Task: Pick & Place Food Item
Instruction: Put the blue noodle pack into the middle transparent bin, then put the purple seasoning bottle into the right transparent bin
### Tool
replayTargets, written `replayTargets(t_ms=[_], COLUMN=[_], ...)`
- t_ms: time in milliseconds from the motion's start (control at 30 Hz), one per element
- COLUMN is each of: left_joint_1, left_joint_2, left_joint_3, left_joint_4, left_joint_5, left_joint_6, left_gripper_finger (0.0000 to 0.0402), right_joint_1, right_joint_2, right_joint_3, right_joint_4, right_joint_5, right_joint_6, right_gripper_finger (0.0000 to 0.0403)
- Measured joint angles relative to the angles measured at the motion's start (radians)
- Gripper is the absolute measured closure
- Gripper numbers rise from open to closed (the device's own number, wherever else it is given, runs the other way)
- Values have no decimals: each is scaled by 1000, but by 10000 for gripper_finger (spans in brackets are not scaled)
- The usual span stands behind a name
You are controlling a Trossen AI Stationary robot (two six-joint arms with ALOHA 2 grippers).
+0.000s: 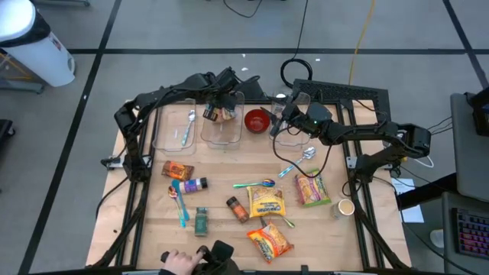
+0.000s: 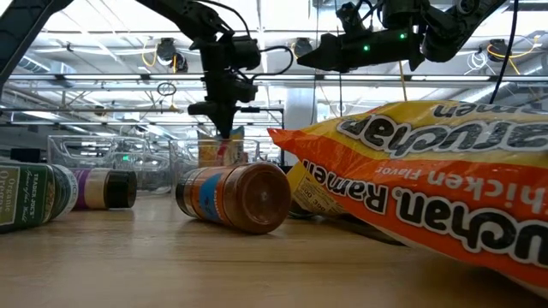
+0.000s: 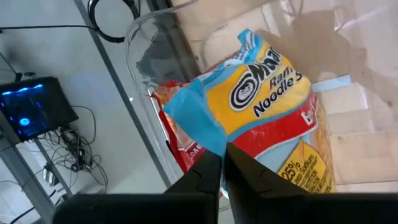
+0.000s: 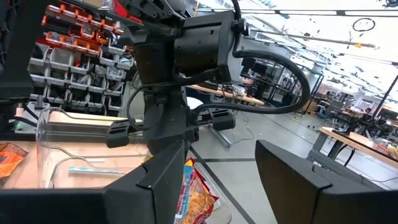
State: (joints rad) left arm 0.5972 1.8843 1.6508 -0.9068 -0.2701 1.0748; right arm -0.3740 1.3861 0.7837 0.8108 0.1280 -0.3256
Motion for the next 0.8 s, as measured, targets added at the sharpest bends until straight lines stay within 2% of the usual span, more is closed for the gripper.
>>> replayTargets(t_ms=[233,467,600,800], left_joint_1=[0,0,0,0], left_joint_2=[0,0,0,0], left_joint_3=[0,0,0,0], left_joint_4=[0,0,0,1], left_joint_5=[-2,-55,-96,-103], left_joint_6=[5,0,-24,-56], left_gripper_finger=[321,277,257,241], right_joint_1=[0,0,0,0], right_joint_2=[0,0,0,0], right_joint_3=[0,0,0,0], right_joint_4=[0,-1,-1,-5], right_joint_5=[0,0,0,0], right_joint_6=[0,0,0,0], right_gripper_finger=[215,217,218,218])
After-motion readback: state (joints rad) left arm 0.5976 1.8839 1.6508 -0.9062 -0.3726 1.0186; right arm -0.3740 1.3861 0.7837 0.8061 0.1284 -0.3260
